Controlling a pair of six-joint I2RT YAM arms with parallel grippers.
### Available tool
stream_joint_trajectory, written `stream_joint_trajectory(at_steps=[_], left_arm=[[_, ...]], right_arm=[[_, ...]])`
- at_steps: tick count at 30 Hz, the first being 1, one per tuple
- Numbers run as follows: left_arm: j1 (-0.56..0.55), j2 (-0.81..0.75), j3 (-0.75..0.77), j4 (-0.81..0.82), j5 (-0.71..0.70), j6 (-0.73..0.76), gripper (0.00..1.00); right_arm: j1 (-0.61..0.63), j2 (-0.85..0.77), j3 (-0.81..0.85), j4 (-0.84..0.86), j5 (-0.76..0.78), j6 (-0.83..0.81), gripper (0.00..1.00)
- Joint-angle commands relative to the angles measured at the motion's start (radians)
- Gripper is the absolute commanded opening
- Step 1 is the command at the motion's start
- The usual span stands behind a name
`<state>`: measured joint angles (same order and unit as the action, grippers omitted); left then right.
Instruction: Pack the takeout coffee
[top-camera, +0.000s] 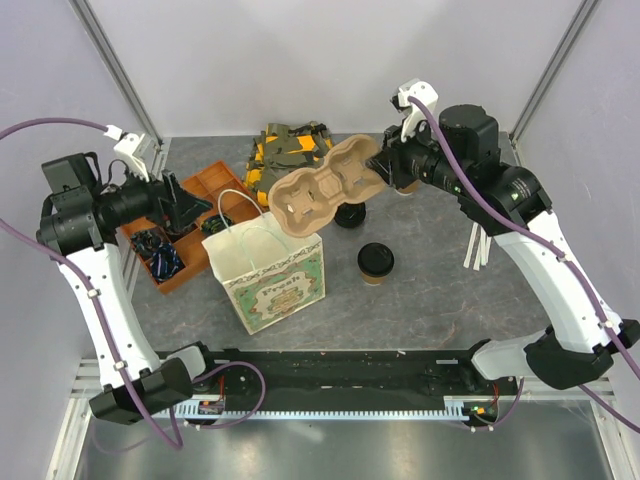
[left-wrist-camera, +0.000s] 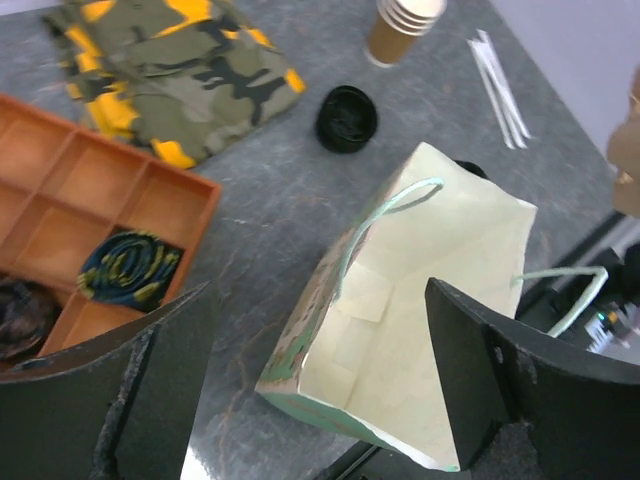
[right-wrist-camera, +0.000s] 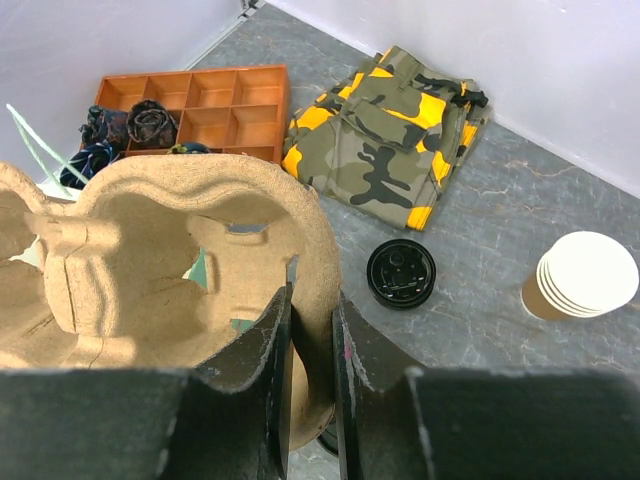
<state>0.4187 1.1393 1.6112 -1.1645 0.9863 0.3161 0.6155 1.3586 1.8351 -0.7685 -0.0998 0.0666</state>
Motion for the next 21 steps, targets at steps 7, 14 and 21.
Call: stream_joint_trajectory(at_steps=[7,14,21], left_arm=[[-0.061,-0.006,-0.143,0.127,0.161,0.089,0.8],[-0.095,-0.007,-0.208,0.333,0.058,-0.029,0.73],[-0.138,-0.016,-0.238,0.413,0.006,-0.058,0.68]], right_arm=[[-0.008,-0.012,-0.042,0.038,-0.005,0.025,0.0],[-0.029,0.013,-0.017,0.043,-0.002,0.048,0.0],[-0.043,0.037,0.003,0.047,-0.018,0.058,0.0]])
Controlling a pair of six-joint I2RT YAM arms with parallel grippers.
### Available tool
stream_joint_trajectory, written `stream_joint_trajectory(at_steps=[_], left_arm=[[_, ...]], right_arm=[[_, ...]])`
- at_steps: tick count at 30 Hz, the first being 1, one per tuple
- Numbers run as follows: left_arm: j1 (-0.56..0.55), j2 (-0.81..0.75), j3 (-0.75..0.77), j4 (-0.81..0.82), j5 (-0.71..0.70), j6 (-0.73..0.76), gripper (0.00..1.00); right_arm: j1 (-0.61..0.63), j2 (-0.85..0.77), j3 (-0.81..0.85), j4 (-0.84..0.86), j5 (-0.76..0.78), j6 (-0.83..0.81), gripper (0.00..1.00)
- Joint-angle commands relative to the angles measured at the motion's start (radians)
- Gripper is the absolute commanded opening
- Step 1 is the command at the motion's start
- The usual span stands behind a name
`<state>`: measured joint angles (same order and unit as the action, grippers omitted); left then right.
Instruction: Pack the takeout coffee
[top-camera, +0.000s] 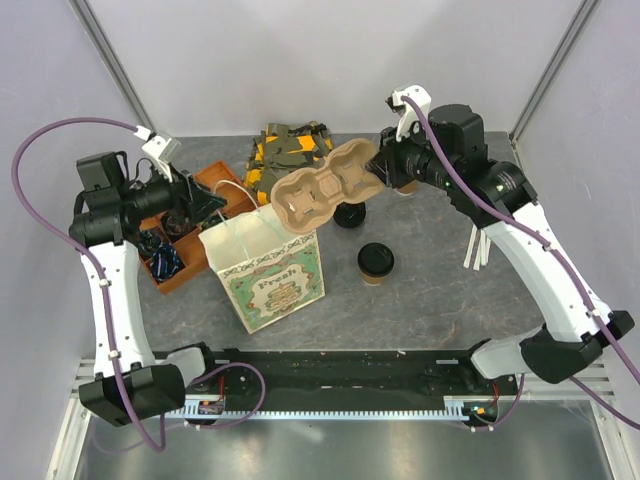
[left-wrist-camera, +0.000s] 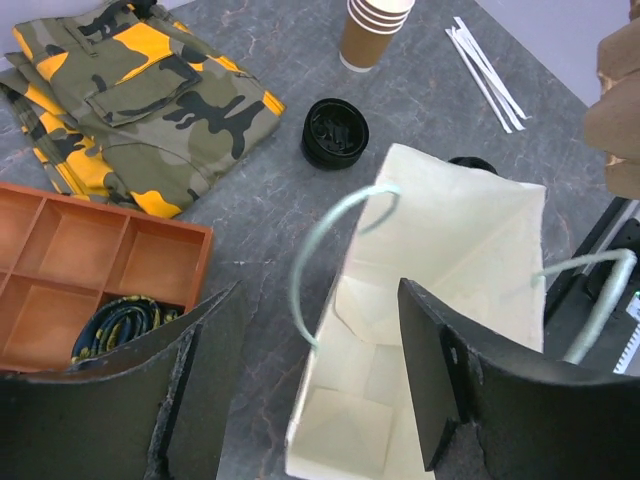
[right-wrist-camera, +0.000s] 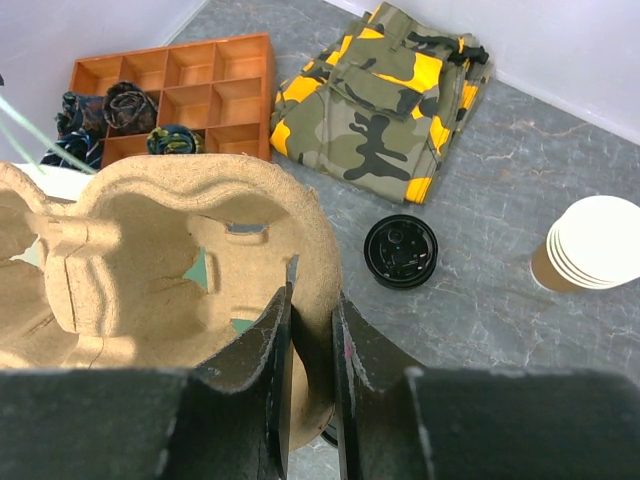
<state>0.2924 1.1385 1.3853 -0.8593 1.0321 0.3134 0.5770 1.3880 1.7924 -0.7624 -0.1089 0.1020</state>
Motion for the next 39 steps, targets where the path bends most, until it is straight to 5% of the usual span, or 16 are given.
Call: stream_joint_trajectory(at_steps=[1,6,12,15,20,28,39], left_arm=[[-0.013,-0.019,-0.009,0.111,-0.047,-0.06,0.68],[-0.022,-0.02,-0.028,0.126,-0.063,-0.053,0.72],[-0.116,-0.034,-0.037,0.118,-0.003,0.009,0.63],[-0.133,-0.029,-0.028,0.118,-0.015,-0.003,0.47],[-0.134,-0.054,0.024,0.132,-0.02,-0.094,0.03],[-0.171,-0.135,0.044,0.135,-0.081,-0.304,0.02],[-0.213,-0.278,-0.123,0.21,-0.274,-0.6,0.02]], right_arm=[[-0.006,0.008,0.045,0.041,-0.011,0.019,0.0],[-0.008,0.006,0.026,0.054,-0.018,0.019,0.0],[-0.008,0.031,0.015,0.071,0.029,0.008,0.0],[-0.008,0.048,0.031,0.064,0.032,0.01,0.0],[-0.009,0.052,0.041,0.06,0.023,-0.007,0.0],[0.029,0.008,0.015,0.069,0.027,-0.03,0.0],[0.236,-0.131,-0.258,0.312,0.325,-0.094,0.0]])
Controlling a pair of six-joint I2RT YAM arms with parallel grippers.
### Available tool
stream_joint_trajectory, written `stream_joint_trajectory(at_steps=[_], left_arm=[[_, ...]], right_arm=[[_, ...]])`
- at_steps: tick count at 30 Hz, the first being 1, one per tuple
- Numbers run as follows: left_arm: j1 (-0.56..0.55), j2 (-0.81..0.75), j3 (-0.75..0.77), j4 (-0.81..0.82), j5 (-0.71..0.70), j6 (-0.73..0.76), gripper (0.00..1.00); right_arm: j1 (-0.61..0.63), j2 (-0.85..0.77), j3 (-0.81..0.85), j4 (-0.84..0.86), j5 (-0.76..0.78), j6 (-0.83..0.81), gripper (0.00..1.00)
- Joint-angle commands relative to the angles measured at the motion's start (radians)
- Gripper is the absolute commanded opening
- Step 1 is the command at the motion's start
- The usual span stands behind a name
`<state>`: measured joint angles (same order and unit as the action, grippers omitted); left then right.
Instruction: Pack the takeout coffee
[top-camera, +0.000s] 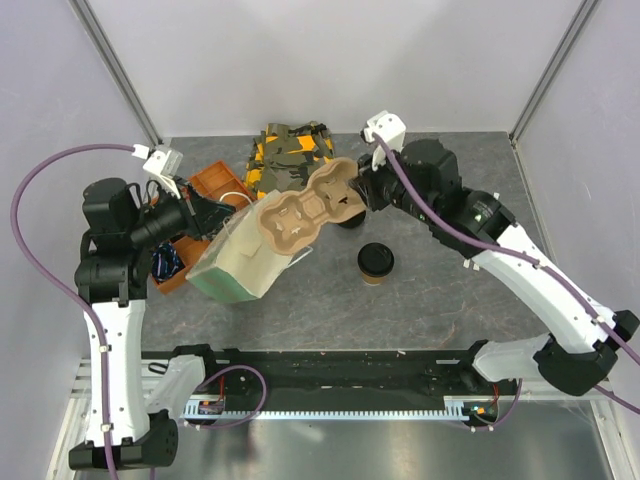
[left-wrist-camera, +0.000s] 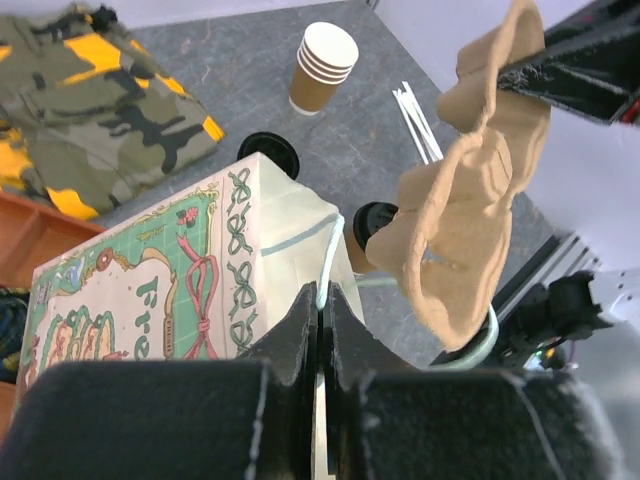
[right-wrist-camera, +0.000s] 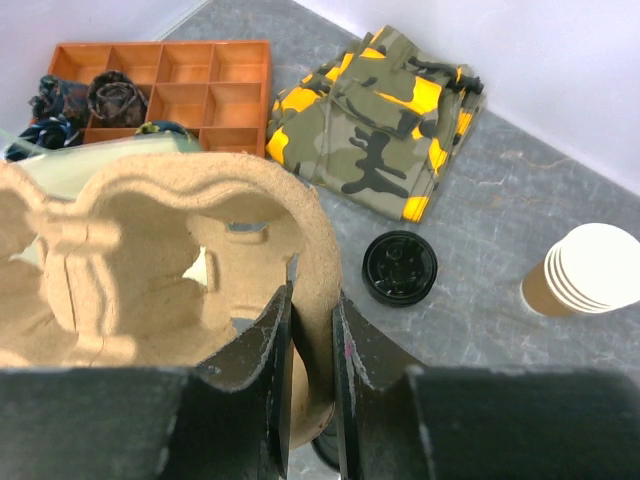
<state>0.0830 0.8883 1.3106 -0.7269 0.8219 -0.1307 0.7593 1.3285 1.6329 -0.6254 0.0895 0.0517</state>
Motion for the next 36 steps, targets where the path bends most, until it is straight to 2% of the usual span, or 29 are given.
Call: stream_joint_trajectory(at_steps=[1,6,9,16,21,26,36], left_arm=[[-0.002,-0.035,-0.056,0.081,-0.061,-0.164,0.02],[-0.002,-0.048,-0.079,0.089,-0.015,-0.162,0.02],[-0.002,-0.051,-0.085,0.084,-0.01,-0.17,0.02],[-0.002,-0.04,-0.074,0.081,-0.01,-0.173,0.02],[-0.002,-0.034,-0.079,0.081,-0.017,-0.179,0.02],[-0.002,-0.028,-0.085,0.084,-0.024,-0.184,0.02],[-0.002,-0.026,-0.113,0.104,-0.012,-0.196,0.02]], right_arm=[[0.064,-0.083,-0.16,0.255,0.13,-0.08,0.0],[0.107,-0.103,-0.266,0.436,0.139,-0.182,0.0],[0.11,-0.123,-0.324,0.53,0.081,-0.246,0.0],[0.179,-0.107,-0.346,0.506,0.078,-0.343,0.0],[0.248,-0.051,-0.311,0.489,0.174,-0.38,0.0],[0.287,-0.016,-0.335,0.501,0.196,-0.435,0.0],[0.376,0.086,-0.327,0.547,0.346,-0.455,0.0]])
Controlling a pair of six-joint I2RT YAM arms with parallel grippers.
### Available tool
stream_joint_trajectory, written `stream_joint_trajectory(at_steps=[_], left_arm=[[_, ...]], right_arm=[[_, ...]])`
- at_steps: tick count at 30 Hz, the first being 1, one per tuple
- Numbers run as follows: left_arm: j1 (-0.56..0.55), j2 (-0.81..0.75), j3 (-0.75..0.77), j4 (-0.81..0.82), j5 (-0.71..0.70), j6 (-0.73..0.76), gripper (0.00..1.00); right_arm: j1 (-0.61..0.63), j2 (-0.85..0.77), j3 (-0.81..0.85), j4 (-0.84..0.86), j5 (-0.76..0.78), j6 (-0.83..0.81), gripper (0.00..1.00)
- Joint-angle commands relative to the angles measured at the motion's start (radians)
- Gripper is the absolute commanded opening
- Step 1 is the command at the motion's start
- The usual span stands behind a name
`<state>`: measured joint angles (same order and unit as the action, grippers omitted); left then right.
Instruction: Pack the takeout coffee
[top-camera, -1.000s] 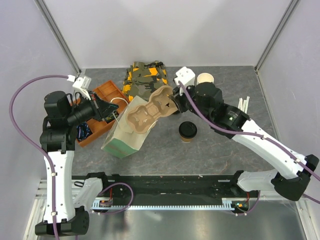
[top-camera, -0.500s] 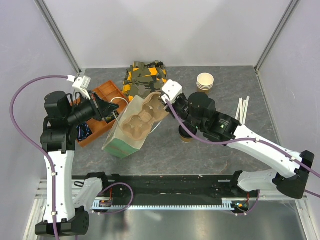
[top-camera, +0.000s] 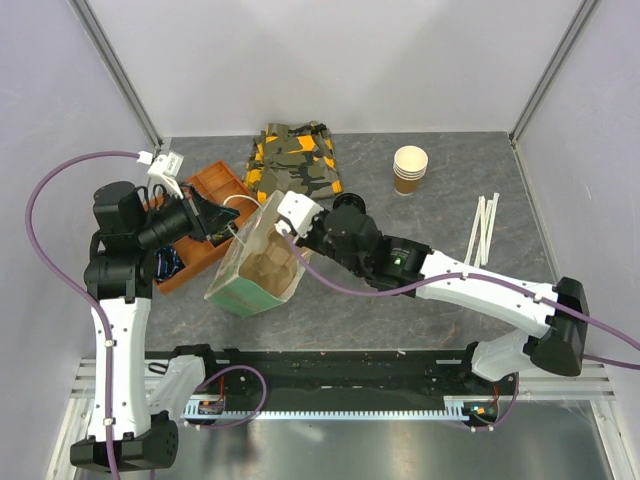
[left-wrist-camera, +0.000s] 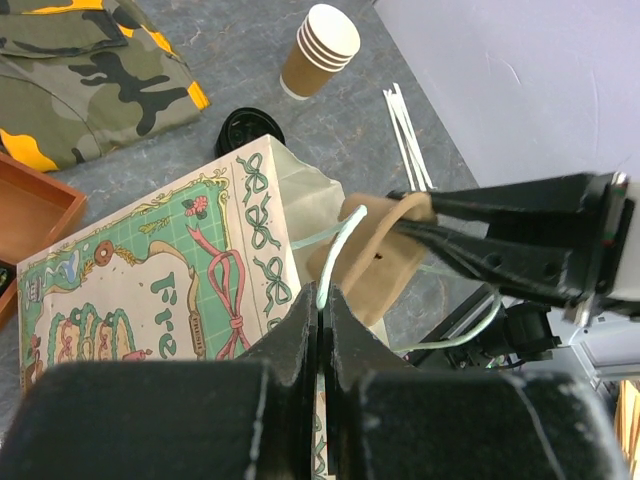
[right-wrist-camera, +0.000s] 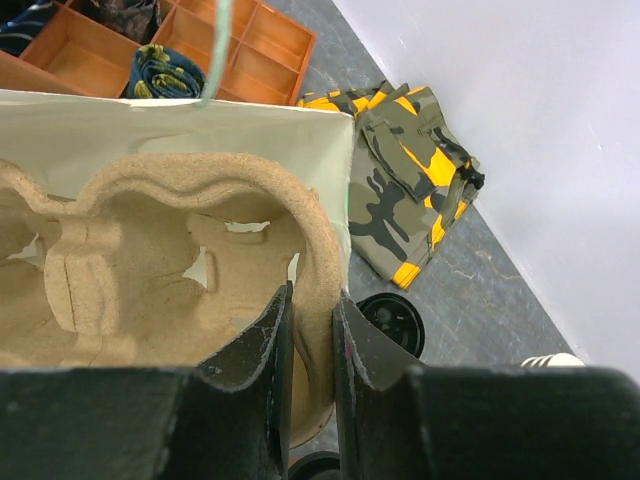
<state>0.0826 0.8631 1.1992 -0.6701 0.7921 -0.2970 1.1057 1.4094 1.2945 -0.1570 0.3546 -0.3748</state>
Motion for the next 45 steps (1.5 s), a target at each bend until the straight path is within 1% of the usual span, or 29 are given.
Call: stream_joint_trajectory(at_steps=[1,5,10,16,19,22,24,27,34,39,45], left_arm=[[-0.001,-0.001,-0.003,0.049,0.018,-0.033,0.02],[-0.001,-0.003,-0.016,0.058,0.022,-0.05,0.02],[-0.001,-0.004,-0.041,0.069,0.038,-0.065,0.02],[0.0,-0.007,-0.058,0.089,0.078,-0.071,0.02],[0.0,-0.007,-0.053,0.086,0.081,-0.059,0.02],[0.0,-0.006,-0.055,0.084,0.094,-0.047,0.02],[0.0,-0.007,-0.056,0.084,0.098,-0.034,0.02],[-0.001,-0.013,-0.061,0.083,0.11,-0.002,0.02],[-0.001,-0.038,-0.069,0.084,0.122,0.035,0.02],[-0.006,-0.09,-0.095,0.083,0.128,0.074,0.02],[-0.007,-0.125,-0.122,0.066,0.121,0.108,0.02]], right_arm=[[0.037,0.006,-0.013,0.106,0.083,-0.035,0.0],[0.062,0.025,-0.05,0.148,0.093,-0.049,0.0],[0.072,0.063,-0.05,0.215,0.098,-0.036,0.0],[0.071,0.063,-0.075,0.286,0.058,-0.059,0.0],[0.072,0.036,-0.06,0.251,0.04,-0.069,0.0],[0.069,-0.006,-0.032,0.163,0.003,-0.047,0.0],[0.066,-0.035,-0.011,0.073,-0.057,-0.023,0.0],[0.065,-0.041,0.019,-0.036,-0.095,0.014,0.0],[0.054,0.023,0.095,-0.179,-0.108,0.077,0.0],[0.028,0.092,0.172,-0.274,-0.106,0.168,0.0],[0.011,0.074,0.215,-0.322,-0.175,0.178,0.0]])
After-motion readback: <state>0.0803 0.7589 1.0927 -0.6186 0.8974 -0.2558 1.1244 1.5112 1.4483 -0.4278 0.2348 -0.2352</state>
